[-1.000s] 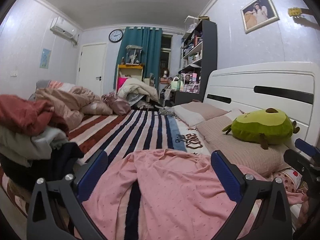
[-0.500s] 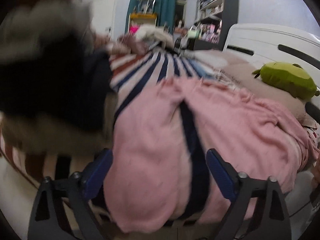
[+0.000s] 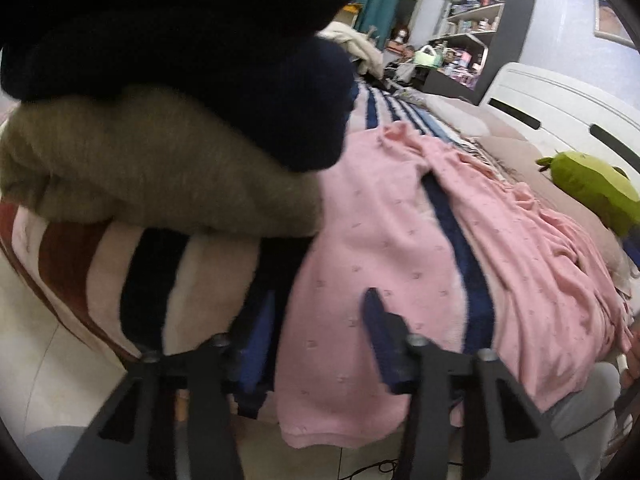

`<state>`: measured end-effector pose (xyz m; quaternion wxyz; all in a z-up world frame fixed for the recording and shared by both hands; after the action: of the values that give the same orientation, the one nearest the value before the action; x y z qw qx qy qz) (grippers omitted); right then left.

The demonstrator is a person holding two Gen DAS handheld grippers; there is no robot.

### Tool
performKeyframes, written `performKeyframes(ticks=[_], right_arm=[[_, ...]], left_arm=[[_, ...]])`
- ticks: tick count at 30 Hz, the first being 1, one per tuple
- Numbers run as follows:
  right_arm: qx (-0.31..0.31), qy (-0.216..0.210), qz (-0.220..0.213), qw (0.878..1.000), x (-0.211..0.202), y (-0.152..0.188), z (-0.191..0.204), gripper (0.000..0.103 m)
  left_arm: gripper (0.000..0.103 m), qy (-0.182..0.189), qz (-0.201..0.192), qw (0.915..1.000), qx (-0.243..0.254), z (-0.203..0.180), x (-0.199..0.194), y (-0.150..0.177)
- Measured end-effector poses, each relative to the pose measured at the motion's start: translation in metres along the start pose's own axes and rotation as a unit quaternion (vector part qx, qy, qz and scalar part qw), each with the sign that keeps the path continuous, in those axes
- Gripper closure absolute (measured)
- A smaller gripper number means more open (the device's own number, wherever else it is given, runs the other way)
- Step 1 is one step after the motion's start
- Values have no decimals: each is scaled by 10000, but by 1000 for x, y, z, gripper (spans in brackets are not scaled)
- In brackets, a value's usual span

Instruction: Fold small clothes

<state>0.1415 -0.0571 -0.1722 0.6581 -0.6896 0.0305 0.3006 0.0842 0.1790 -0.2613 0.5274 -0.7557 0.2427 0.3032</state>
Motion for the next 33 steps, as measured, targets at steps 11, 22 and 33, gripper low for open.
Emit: performKeyframes(ticks=[11,22,33], right_arm=[[258,-57,-144,9995,-9,0,-12,0],[789,-155,-575,9951,-56,23,-72,0],[1307,346,-792,9876,-92,43,-157,0]], left_arm=[[100,18,-369,9982,464,-33,-22,-25],[100,453,-1189,9771,1708,-147,-78,-106],[100,2131,374,9444,2477,-317,27,-52]])
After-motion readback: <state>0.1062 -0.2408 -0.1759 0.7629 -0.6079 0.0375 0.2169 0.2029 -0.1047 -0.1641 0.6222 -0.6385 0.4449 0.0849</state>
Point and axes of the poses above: each gripper's, at about its wrist camera, not at the fingertips, and x roughly the way its jaws point, z to its left, y to its underside, the point moved 6 cm from there along x, roughly the way its jaws point, and after that the axes turned 6 degrees about z, right-handed, at the moved point
